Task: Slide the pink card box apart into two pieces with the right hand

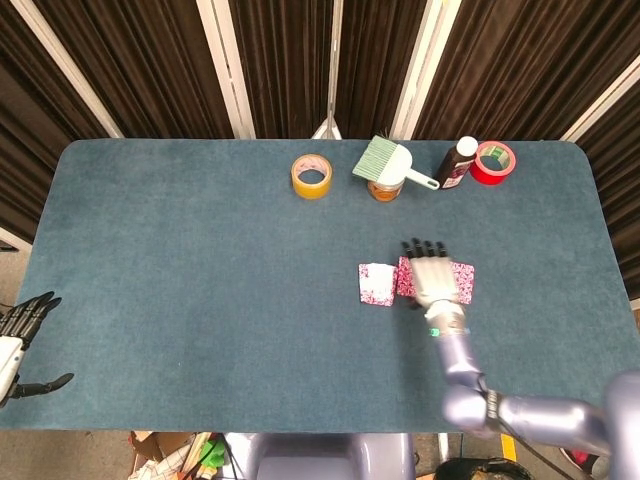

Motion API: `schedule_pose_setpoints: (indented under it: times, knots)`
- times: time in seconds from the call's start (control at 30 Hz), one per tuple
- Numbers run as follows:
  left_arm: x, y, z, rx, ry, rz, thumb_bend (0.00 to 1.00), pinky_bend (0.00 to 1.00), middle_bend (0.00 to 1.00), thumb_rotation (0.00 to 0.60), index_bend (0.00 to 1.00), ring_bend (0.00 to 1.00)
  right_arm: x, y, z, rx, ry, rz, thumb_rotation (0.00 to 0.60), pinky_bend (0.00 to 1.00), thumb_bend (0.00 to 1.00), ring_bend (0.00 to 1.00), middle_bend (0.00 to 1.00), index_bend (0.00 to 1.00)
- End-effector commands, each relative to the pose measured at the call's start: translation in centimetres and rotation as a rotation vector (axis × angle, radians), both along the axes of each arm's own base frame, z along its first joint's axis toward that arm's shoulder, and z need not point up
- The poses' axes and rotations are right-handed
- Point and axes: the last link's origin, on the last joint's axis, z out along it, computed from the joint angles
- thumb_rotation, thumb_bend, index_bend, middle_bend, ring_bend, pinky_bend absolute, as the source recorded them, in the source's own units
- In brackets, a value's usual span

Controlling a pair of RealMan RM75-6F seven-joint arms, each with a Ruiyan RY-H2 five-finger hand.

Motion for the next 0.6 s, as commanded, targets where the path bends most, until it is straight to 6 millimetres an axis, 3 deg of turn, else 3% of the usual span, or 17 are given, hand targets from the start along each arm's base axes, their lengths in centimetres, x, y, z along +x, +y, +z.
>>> schedule_pose_setpoints:
  times: [0.03, 0.17, 0.3, 0.37, 0.6]
  knots:
    - [0.0, -0.1, 0.0, 0.006, 0.008, -0.006, 0.00, 0.00, 0.00, 0.600, 0.00, 0.00, -3.0, 2.4, 4.1, -0.076, 0.007, -0.002, 0.600, 0.00, 0.30, 0.00, 0.00, 0.00]
    - [0.2, -0.2, -0.2, 0.017, 0.021, -0.020, 0.00, 0.00, 0.00, 0.600, 0.00, 0.00, -5.8, 6.2, 8.0, -0.135, -0.011, 0.023, 0.600, 0.00, 0.30, 0.00, 0.00, 0.00]
    - [0.2, -0.3, -0.3, 0.035, 0.036, -0.033, 0.00, 0.00, 0.00, 0.600, 0.00, 0.00, -7.2, 9.8, 10.5, -0.186, -0.063, 0.053, 0.600, 0.00, 0.30, 0.00, 0.00, 0.00]
    - [0.2, -0.4, -0.4, 0.054, 0.046, -0.040, 0.00, 0.00, 0.00, 0.600, 0.00, 0.00, -8.6, 13.6, 12.3, -0.238, -0.112, 0.097, 0.600, 0.00, 0.30, 0.00, 0.00, 0.00]
    - [0.5, -0.9, -0.6, 0.108, 0.070, -0.077, 0.00, 0.00, 0.00, 0.600, 0.00, 0.00, -12.9, 21.7, 13.0, -0.279, -0.153, 0.221, 0.600, 0.00, 0.30, 0.00, 0.00, 0.00]
